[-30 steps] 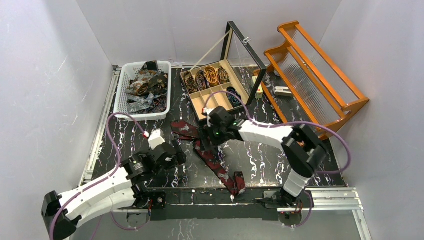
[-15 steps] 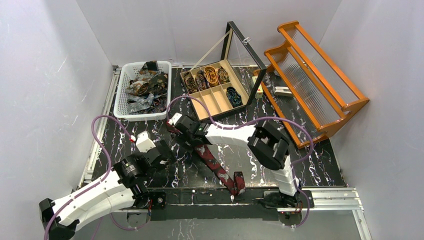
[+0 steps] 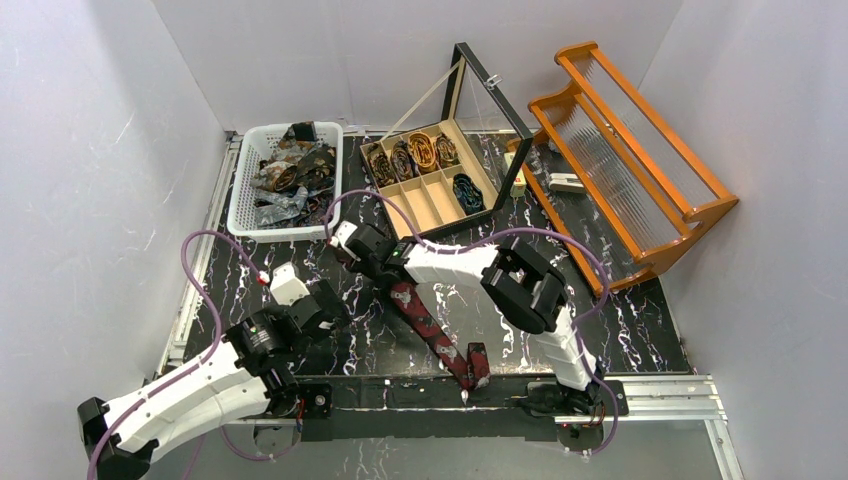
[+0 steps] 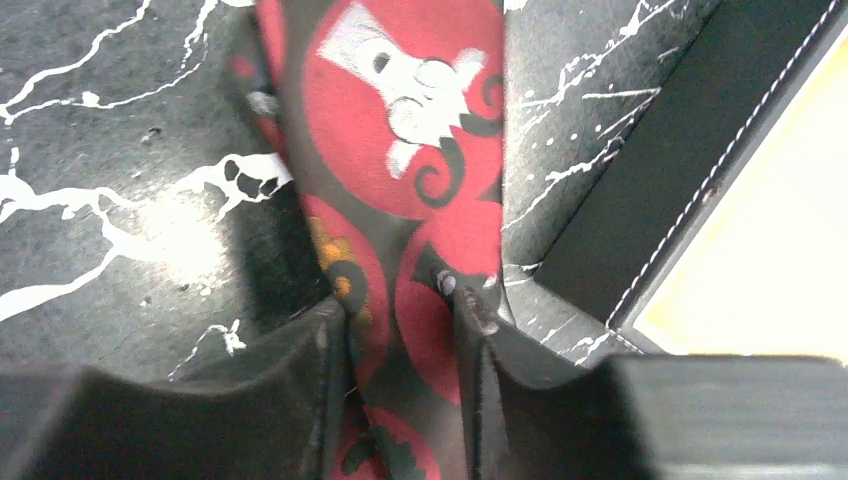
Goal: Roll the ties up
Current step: Flatten out the tie at the center of the board.
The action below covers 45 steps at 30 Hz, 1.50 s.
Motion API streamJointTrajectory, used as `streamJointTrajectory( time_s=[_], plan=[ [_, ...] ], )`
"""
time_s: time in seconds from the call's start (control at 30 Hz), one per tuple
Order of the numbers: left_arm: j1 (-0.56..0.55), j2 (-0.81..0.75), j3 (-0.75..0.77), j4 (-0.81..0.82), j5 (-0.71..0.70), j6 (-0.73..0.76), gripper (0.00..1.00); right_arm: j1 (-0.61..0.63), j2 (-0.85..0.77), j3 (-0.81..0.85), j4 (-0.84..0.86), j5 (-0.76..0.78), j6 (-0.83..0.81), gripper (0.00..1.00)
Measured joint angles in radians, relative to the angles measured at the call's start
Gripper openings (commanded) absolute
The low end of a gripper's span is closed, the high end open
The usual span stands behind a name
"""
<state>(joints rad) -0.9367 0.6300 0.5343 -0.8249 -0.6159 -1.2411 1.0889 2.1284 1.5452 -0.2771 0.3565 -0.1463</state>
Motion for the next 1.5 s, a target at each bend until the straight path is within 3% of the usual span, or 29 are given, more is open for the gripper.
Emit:
streamJointTrajectory(
  time_s=[0.1,0.17,0.43,0.53,0.7,0.73,0.77,0.8,0.87,0.9,0.93,1.0,1.1,1.33,1.5],
  plan=[
    [0.000,-0.015,0.000,0.000,-0.002,0.000,0.98,-0.011,0.023,0.022,-0.004,-0.001,-0.001,0.09],
    [0.000,-0.016,0.000,0.001,-0.002,0.003,0.98,-0.022,0.039,0.048,-0.019,-0.001,0.005,0.01],
    [0.000,0.024,0.037,0.011,0.021,0.086,0.98,-0.048,-0.023,0.082,-0.122,0.000,0.150,0.01],
    [0.000,0.065,0.089,0.009,0.039,0.124,0.98,-0.066,-0.154,0.074,-0.167,-0.007,0.272,0.01],
    [0.000,0.107,0.168,0.002,0.097,0.148,0.98,-0.157,-0.502,-0.012,-0.232,0.021,0.551,0.01],
    [0.001,0.108,0.169,0.004,0.112,0.149,0.98,-0.180,-0.564,-0.042,-0.260,0.038,0.605,0.03],
    [0.001,0.107,0.167,0.005,0.140,0.149,0.98,-0.204,-0.622,-0.085,-0.282,0.054,0.657,0.17],
    [0.002,0.105,0.164,0.008,0.163,0.151,0.98,-0.237,-0.695,-0.159,-0.317,0.076,0.722,0.25],
    [0.002,0.097,0.145,0.022,0.211,0.158,0.98,-0.287,-0.795,-0.312,-0.364,0.088,0.802,0.62],
    [0.002,0.090,0.133,0.028,0.230,0.161,0.98,-0.307,-0.832,-0.398,-0.387,0.080,0.838,0.75],
    [0.002,0.082,0.117,0.033,0.254,0.165,0.98,-0.325,-0.859,-0.486,-0.412,0.062,0.870,0.79],
    [0.002,0.072,0.087,0.043,0.293,0.178,0.99,-0.342,-0.872,-0.608,-0.478,0.029,0.909,0.83],
    [0.003,0.083,0.063,0.082,0.356,0.210,0.98,-0.343,-0.883,-0.638,-0.562,-0.003,0.927,0.86],
    [0.002,0.234,0.071,0.272,0.540,0.291,0.98,-0.343,-0.986,-0.566,-0.533,-0.093,0.879,0.82],
    [-0.050,0.368,0.150,0.343,0.621,0.337,0.97,-0.343,-1.096,-0.717,-0.441,-0.264,0.910,0.81]
  ],
)
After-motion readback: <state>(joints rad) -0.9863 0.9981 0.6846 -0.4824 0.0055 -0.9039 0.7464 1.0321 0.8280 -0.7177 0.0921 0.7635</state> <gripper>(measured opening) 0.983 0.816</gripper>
